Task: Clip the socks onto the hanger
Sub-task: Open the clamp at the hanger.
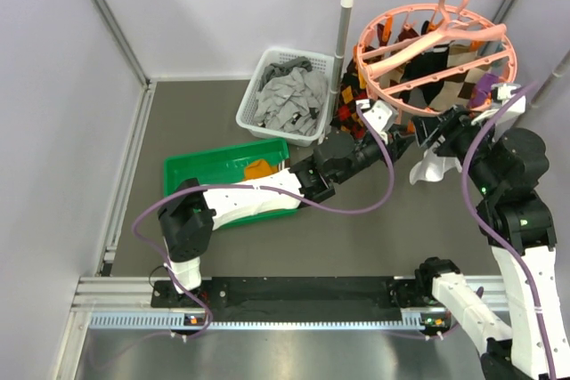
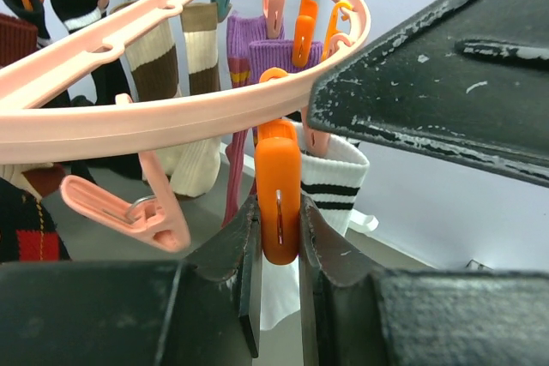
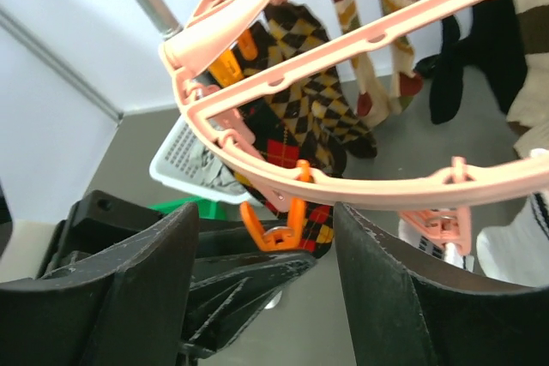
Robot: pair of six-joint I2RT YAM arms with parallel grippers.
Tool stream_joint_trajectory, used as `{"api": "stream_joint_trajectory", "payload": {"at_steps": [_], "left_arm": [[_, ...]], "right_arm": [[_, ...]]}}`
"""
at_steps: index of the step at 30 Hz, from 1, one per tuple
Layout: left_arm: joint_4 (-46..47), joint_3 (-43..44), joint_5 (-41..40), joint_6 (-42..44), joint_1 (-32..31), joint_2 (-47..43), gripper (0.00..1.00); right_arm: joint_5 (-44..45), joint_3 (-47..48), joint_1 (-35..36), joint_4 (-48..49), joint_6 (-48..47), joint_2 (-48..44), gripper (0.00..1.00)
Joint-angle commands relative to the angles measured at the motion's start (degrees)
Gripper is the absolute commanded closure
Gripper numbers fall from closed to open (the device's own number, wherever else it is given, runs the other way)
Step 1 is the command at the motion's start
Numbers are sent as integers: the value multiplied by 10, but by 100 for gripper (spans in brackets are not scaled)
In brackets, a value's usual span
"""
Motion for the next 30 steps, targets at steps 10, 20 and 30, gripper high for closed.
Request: {"api": "stream_joint_trajectory", "payload": {"at_steps": [10, 20, 30], "left_arm": [[-2, 15, 12, -5, 0, -13, 100], [2, 15, 37, -12, 0, -9, 100], [-3, 16, 59, -11, 0, -9, 100]], "right_arm": [[-43, 25, 4, -16, -25, 42, 38], [-49, 18, 5, 17, -33, 58, 42], [-62, 20, 5, 29, -37, 67, 59]]}}
